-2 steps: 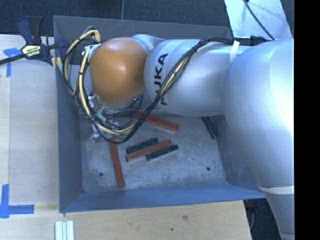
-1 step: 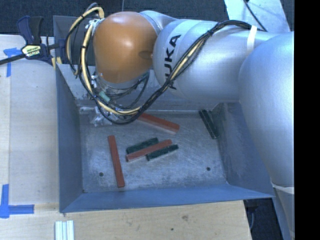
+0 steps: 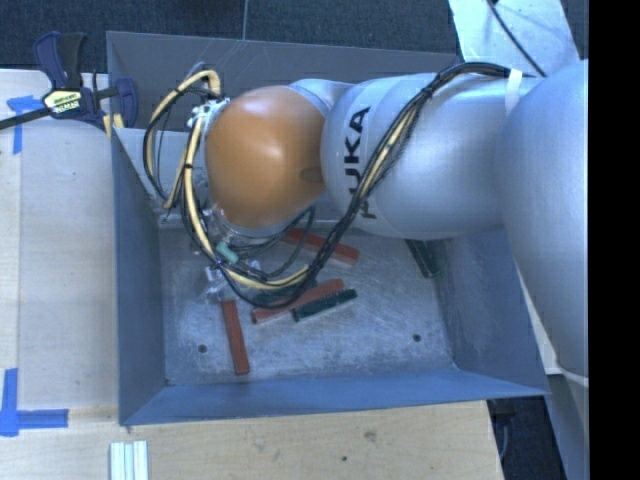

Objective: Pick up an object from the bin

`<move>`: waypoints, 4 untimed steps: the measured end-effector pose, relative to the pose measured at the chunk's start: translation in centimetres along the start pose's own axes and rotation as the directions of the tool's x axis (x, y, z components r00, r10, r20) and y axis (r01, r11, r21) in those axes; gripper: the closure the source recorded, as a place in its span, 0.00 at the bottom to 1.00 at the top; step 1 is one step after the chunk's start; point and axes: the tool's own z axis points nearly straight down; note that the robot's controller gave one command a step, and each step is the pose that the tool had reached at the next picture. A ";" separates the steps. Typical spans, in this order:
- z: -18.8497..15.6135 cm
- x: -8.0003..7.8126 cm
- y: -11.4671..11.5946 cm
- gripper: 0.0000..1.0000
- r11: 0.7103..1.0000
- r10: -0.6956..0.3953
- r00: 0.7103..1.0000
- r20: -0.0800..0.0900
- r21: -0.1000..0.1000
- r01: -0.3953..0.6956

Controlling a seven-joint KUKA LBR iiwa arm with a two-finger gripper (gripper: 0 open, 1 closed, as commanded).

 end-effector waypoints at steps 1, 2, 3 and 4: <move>-0.1 0.0 -0.3 0.00 1.000 0.003 1.000 0.001 0.006 -0.003; 5.6 5.5 -3.5 0.00 1.000 -0.013 1.000 -0.001 0.005 0.013; 5.1 5.0 -3.6 1.00 1.000 -0.016 1.000 0.003 0.010 0.016; -5.7 1.3 -2.6 1.00 1.000 -0.012 1.000 0.004 0.016 0.012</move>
Offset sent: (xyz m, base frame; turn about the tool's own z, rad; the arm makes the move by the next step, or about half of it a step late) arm 0.0000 0.0000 0.0000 0.0000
